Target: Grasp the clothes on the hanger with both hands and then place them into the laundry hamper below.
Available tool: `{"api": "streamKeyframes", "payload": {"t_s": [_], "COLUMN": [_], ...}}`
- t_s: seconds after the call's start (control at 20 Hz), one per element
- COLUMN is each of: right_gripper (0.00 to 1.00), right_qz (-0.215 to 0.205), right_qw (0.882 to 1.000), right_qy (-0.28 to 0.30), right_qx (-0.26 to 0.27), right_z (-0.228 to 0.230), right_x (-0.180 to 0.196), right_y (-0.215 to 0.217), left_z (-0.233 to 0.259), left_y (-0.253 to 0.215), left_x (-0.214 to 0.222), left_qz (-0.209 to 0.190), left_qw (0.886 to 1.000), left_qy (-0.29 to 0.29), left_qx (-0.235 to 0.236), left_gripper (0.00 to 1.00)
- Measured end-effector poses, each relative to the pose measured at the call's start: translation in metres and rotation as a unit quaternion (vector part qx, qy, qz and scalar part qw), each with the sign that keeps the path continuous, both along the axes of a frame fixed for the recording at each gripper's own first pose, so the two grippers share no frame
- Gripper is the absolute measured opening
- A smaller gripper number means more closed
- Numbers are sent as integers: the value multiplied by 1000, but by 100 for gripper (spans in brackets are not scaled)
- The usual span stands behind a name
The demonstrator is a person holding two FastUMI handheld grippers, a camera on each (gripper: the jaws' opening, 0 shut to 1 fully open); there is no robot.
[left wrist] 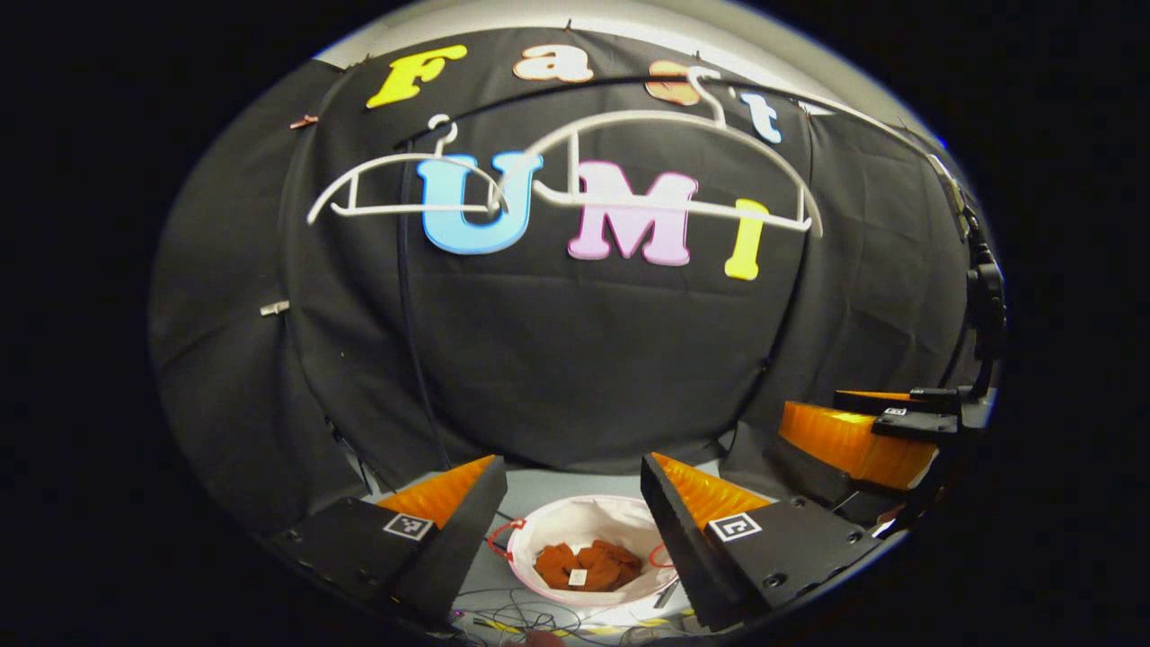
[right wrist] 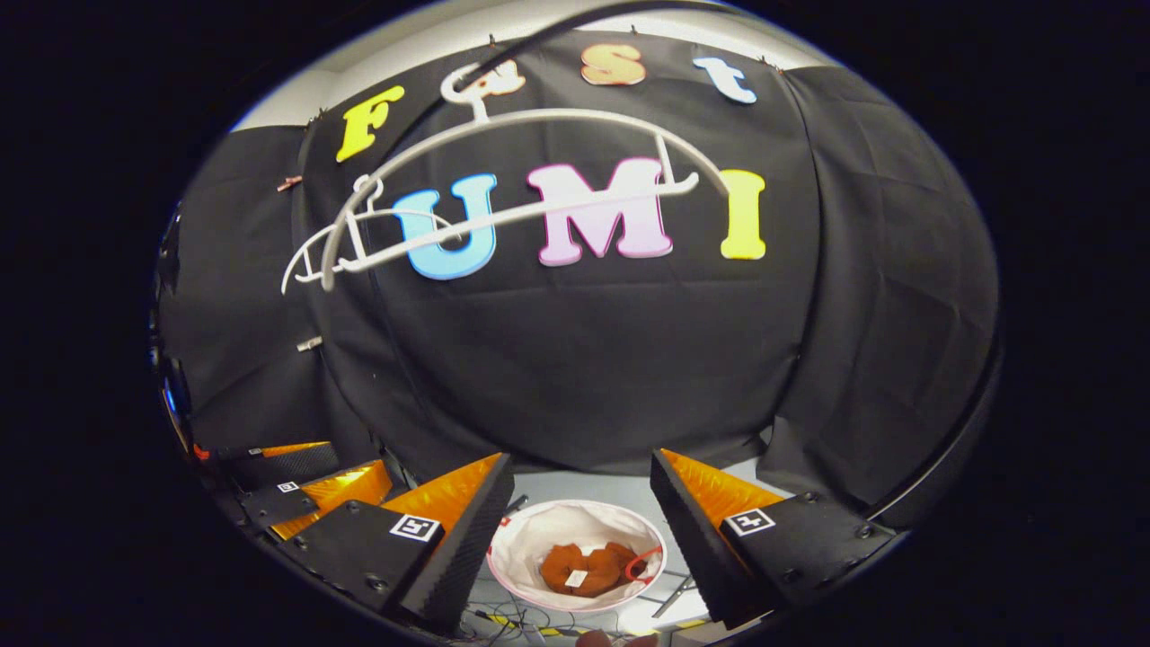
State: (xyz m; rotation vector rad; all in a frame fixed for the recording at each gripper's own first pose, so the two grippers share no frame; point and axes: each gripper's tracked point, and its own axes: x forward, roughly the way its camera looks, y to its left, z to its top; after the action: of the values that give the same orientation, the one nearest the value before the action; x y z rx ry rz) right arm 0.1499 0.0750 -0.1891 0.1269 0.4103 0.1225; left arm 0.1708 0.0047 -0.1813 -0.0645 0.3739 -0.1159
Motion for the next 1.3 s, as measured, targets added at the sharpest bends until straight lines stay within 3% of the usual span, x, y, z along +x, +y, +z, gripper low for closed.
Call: {"api": "streamKeyframes", "payload": {"t_s": [0.4,0.55,0.65,0.7,0.75,0.8,1.0,1.1,1.15,1.3], "right_gripper": [98,98,100,100,93,98,98,98,98,97], "right_qz": [-6,-22,-25,-23,-21,-20,-22,-13,-10,-27], "right_qw": [994,985,980,979,976,973,958,960,960,956], "right_qy": [-112,-170,-196,-203,-214,-228,-278,-269,-273,-283], "right_qx": [-9,-19,-22,-21,-20,-22,-69,-72,-66,-68], "right_z": [115,155,176,182,190,200,219,213,216,229], "right_x": [-32,-48,-58,-63,-66,-67,-68,-68,-69,-66], "right_y": [18,16,17,20,20,18,-5,-10,-13,-33], "left_z": [114,151,169,174,182,189,212,215,217,222], "left_y": [26,36,38,38,39,40,32,29,31,34], "left_x": [-39,-53,-64,-68,-72,-76,-87,-89,-90,-88], "left_qz": [6,9,10,12,14,20,36,49,63,98], "left_qw": [994,989,986,985,983,981,974,972,971,966], "left_qy": [-106,-148,-166,-173,-181,-191,-224,-227,-230,-236], "left_qx": [-14,-12,-11,-9,-6,0,19,25,26,29], "left_gripper": [99,92,95,92,95,92,95,92,95,92]}}
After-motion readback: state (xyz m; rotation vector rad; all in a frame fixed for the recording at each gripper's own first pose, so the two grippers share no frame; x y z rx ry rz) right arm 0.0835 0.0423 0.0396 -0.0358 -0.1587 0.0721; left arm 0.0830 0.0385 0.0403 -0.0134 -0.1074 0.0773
